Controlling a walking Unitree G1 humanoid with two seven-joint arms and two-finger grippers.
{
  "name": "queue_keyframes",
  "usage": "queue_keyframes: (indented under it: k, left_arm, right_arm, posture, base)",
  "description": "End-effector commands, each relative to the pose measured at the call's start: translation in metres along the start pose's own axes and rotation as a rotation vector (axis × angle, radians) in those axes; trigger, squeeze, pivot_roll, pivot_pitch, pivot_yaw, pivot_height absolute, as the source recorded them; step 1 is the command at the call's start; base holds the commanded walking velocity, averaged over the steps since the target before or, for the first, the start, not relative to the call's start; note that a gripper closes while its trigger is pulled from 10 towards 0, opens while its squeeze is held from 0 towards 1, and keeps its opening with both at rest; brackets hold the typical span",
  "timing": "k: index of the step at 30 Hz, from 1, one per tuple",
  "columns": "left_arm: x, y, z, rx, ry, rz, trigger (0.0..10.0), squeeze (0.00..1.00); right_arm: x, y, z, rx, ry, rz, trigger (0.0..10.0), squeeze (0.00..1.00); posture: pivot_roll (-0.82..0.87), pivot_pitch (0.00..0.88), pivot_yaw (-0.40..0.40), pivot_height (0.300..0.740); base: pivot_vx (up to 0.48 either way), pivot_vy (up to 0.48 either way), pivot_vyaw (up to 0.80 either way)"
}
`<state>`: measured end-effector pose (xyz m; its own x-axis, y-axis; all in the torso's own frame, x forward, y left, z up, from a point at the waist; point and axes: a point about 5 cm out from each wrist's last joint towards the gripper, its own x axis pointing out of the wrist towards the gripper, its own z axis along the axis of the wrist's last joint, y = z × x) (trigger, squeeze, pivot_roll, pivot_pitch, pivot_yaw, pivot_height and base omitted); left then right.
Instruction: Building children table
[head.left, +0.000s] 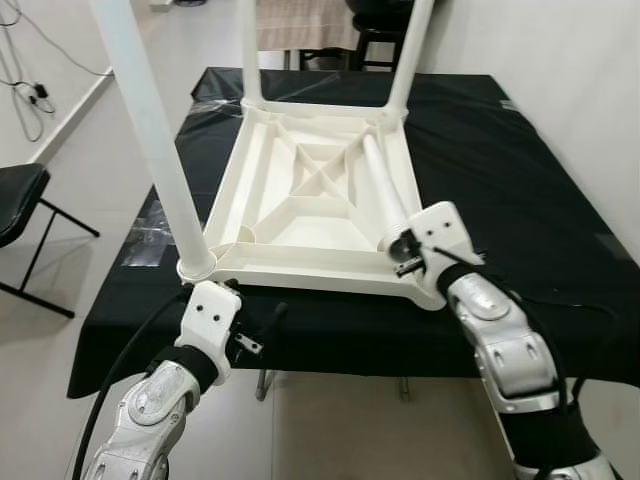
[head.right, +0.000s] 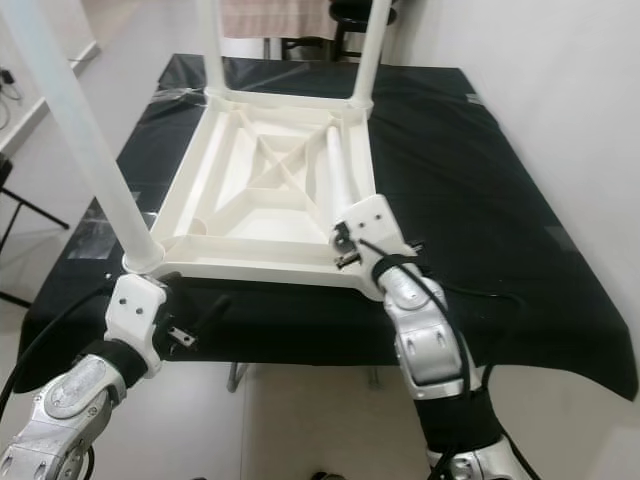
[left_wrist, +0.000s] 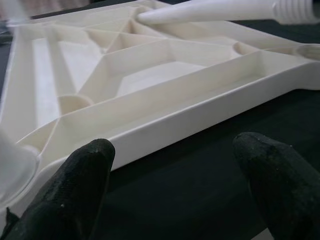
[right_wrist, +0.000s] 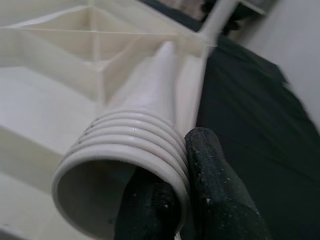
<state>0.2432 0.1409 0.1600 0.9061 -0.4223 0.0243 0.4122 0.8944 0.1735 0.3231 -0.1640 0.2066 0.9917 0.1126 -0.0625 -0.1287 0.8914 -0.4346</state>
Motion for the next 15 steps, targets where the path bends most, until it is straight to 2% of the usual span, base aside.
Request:
queue_keyframes:
  k: [1,3,6,8,9,12,13,14,15]
  left_arm:
    - [-0.001,0.002,0.001,0.019,0.009,-0.011,10.0,0.0]
    - [-0.001,0.003,0.003,0.023,0.006,-0.012,10.0,0.0]
    - [0.002,0.009,0.011,0.027,-0.024,0.001,10.0,0.0]
    - [0.002,0.011,0.013,0.029,-0.029,0.002,10.0,0.0]
    - [0.004,0.012,0.016,0.026,-0.041,0.005,10.0,0.0]
    - [0.005,0.014,0.019,0.03,-0.052,0.002,10.0,0.0]
    - [0.008,0.015,0.023,0.022,-0.067,0.003,10.0,0.0]
    - [0.008,0.015,0.023,0.022,-0.067,0.003,10.0,0.0]
    - [0.01,0.017,0.025,0.015,-0.078,0.004,10.0,0.0]
  right_arm:
    - [0.002,0.001,-0.002,0.029,0.007,0.027,0.0,0.0]
    - [0.003,-0.003,0.0,0.052,-0.008,0.022,0.0,0.0]
    - [0.005,-0.023,0.008,0.166,-0.06,0.015,0.0,0.0]
    - [0.005,-0.027,0.01,0.179,-0.069,0.012,0.0,0.0]
    - [0.005,-0.037,0.012,0.201,-0.098,-0.001,0.0,0.0]
    - [0.004,-0.046,0.014,0.223,-0.118,-0.008,0.0,0.0]
    - [0.004,-0.056,0.015,0.254,-0.133,-0.021,0.0,0.0]
    - [0.004,-0.056,0.015,0.254,-0.133,-0.021,0.0,0.0]
    - [0.003,-0.062,0.016,0.277,-0.145,-0.031,0.0,0.0]
  posture:
    - [0.05,0.172,-0.06,0.74]
    - [0.05,0.171,-0.06,0.74]
    - [0.05,0.168,-0.06,0.74]
    - [0.05,0.168,-0.059,0.74]
    - [0.05,0.167,-0.058,0.74]
    - [0.05,0.167,-0.06,0.74]
    - [0.05,0.167,-0.063,0.74]
    - [0.05,0.167,-0.063,0.74]
    - [0.05,0.167,-0.063,0.74]
  base:
    - [0.0,0.0,0.0]
    - [0.0,0.0,0.0]
    - [0.0,0.0,0.0]
    - [0.0,0.0,0.0]
    - [0.0,0.0,0.0]
    - [0.0,0.0,0.0]
    - [0.0,0.0,0.0]
    - [0.0,0.0,0.0]
    - [0.0,0.0,0.0]
